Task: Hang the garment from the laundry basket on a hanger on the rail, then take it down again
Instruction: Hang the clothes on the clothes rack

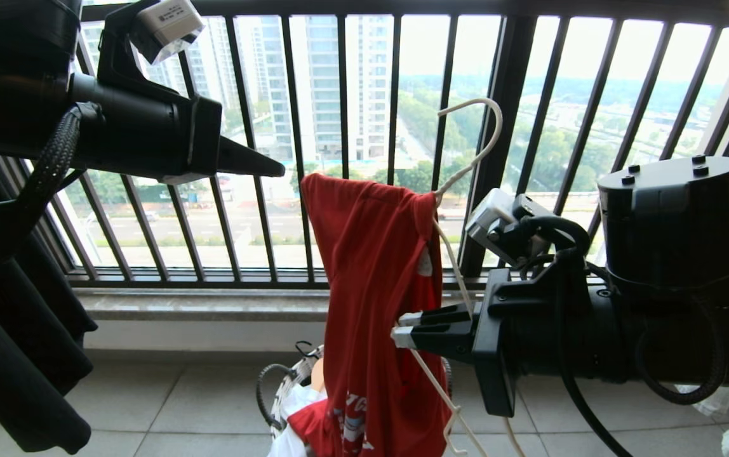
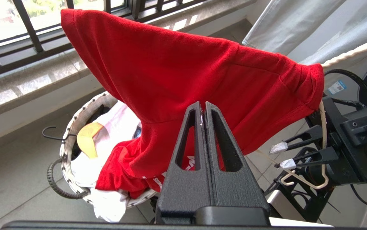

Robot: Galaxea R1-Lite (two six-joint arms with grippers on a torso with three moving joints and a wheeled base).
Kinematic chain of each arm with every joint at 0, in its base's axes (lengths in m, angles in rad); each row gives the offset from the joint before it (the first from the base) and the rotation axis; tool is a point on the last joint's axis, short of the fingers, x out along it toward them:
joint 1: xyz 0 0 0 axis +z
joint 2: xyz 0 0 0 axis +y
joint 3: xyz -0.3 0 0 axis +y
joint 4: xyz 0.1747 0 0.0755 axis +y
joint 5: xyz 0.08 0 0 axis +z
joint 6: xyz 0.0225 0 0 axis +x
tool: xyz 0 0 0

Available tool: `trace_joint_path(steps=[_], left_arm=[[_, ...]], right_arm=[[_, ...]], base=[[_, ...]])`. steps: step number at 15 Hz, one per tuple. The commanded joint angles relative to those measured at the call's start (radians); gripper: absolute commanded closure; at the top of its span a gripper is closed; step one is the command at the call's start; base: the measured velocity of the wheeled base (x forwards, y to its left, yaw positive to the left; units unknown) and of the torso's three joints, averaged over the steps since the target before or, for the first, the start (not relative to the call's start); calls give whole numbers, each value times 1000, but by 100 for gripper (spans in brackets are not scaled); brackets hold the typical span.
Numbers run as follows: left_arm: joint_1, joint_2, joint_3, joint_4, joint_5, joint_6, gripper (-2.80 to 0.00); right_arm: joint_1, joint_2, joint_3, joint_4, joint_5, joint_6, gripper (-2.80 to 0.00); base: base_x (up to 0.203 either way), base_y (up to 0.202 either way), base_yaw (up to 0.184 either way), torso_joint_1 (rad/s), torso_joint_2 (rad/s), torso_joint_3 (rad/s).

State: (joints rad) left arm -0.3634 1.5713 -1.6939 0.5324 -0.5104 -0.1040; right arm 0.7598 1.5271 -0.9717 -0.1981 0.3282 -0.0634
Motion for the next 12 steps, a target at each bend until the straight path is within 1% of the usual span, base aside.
trace_joint_path(steps=[1, 2, 3, 4, 5, 6, 7, 8, 10, 12], left_arm=[[7, -9, -27, 108, -54, 31, 0], [7, -22, -51, 169, -98, 51, 0], [6, -24, -81, 237, -127, 67, 0], [6, -22, -114, 317, -143, 102, 0], [6, -21, -141, 390, -156, 153, 0], [5, -26, -157, 449, -171, 189, 0], [4, -41, -176, 506, -188, 216, 0], [-1, -53, -196, 558, -201, 236, 0], [-20, -53, -218, 613, -207, 264, 0], [-29, -56, -222, 635, -206, 279, 0]], right_arm=[[-23, 21, -5, -1, 78, -28, 0], [-28, 22, 1, -1, 100, -45, 0], [-41, 27, 3, -1, 118, -60, 0], [-55, 36, 3, -1, 151, -93, 0], [-59, 47, -3, -1, 179, -120, 0], [-59, 51, -4, -1, 205, -151, 0], [-59, 58, -4, -1, 229, -178, 0], [-59, 65, -4, -1, 254, -186, 0], [-56, 68, -22, -1, 295, -187, 0], [-40, 81, -25, -1, 305, -188, 0]], base=[[0, 0, 0, 0, 0, 0], [0, 0, 0, 0, 0, 0], [0, 0, 0, 0, 0, 0], [0, 0, 0, 0, 0, 0], [0, 0, 0, 0, 0, 0], [0, 0, 0, 0, 0, 0], [0, 0, 0, 0, 0, 0], [0, 0, 0, 0, 0, 0], [0, 0, 0, 0, 0, 0], [0, 0, 0, 0, 0, 0]])
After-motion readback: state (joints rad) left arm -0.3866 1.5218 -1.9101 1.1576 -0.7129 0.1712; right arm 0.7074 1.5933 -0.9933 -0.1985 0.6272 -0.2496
